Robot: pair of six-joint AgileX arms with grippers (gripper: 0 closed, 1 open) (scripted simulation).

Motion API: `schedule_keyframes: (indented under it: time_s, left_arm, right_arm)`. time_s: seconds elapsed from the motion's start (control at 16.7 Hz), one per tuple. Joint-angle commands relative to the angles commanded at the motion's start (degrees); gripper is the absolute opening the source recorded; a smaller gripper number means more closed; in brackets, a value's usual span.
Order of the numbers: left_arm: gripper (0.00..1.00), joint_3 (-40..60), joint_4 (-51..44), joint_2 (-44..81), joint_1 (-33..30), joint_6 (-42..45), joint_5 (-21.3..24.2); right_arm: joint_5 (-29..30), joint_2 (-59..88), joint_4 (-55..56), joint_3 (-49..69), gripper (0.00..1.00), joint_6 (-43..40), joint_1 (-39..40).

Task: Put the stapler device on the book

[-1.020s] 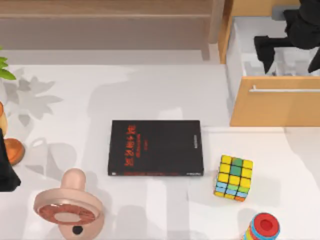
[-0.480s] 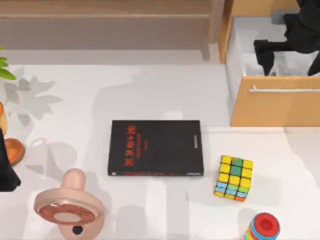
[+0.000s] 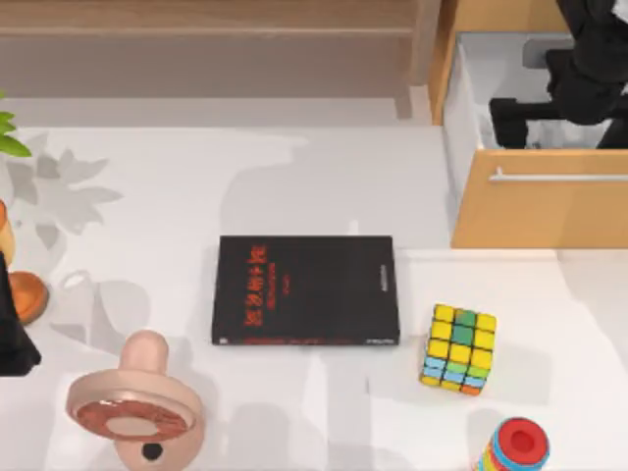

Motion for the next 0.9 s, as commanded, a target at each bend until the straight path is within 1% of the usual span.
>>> schedule_keyframes:
  time_s: [0.36, 0.9]
  left_arm:
    - [1.00, 0.0, 0.0, 0.0, 0.0, 0.0, 0.0]
    - [1.00, 0.0, 0.0, 0.0, 0.0, 0.0, 0.0]
  right_arm:
    - [-0.1, 1.3, 1.1, 0.2, 1.00, 0.0, -0.1]
    - [-0.1, 1.3, 1.1, 0.2, 0.32, 0.0, -0.1]
